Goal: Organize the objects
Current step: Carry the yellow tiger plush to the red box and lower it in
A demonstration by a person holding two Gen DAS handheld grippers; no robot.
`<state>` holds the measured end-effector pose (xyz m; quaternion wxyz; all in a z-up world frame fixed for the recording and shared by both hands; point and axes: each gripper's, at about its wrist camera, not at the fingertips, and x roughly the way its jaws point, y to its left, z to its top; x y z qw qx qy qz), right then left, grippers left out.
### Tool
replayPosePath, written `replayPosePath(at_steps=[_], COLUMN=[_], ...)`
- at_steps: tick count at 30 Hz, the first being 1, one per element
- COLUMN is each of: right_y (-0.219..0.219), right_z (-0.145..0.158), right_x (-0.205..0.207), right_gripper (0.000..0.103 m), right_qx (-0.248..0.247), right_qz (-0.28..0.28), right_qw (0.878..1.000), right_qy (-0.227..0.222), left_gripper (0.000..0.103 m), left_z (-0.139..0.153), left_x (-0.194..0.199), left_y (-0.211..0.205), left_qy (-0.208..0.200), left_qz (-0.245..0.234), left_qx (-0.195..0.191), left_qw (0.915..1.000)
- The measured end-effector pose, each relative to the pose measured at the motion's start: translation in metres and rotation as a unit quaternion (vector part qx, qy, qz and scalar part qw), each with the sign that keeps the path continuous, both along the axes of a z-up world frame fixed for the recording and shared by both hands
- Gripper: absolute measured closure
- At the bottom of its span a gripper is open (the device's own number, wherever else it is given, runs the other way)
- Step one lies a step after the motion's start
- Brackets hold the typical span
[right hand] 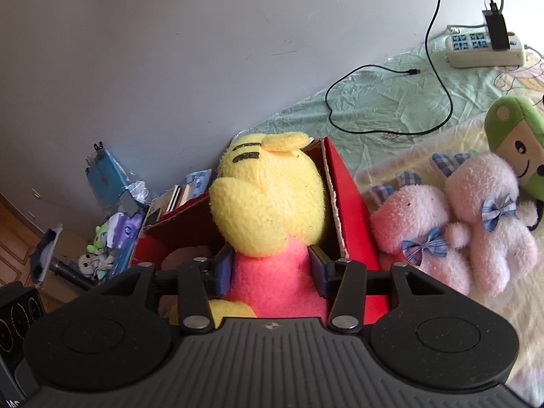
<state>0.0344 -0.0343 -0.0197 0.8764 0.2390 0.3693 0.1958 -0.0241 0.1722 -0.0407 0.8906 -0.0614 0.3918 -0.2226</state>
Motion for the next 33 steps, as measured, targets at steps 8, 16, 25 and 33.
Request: replayPosePath(at_steps=[8, 16, 25, 33], right_y=[-0.004, -0.003, 0.003, 0.000], right_z=[0.004, 0.000, -0.003, -0.005], right_x=[-0.007, -0.010, -0.010, -0.012], right_gripper=[0.050, 0.055, 0.058, 0.058], right_qx=[-0.011, -0.018, -0.046, -0.035], right_qz=[-0.018, -0.018, -0.010, -0.008], right_qw=[1.000, 1.000, 0.998, 0.999], right_qy=[-0.016, -0.018, -0.034, -0.041], left_gripper=[0.014, 0.014, 0.014, 0.014], left_z=[-0.009, -0.018, -0.024, -0.012], left_x=[0.015, 0.026, 0.032, 0.018], left_y=[-0.003, 0.002, 0.006, 0.010], left_qy=[0.011, 0.036, 0.062, 0.057], left_qz=[-0.014, -0.017, -0.014, 0.000], left_qx=[-0.010, -0.032, -0.044, -0.026], left_qw=[0.9998, 0.9987, 0.9970, 0.9980])
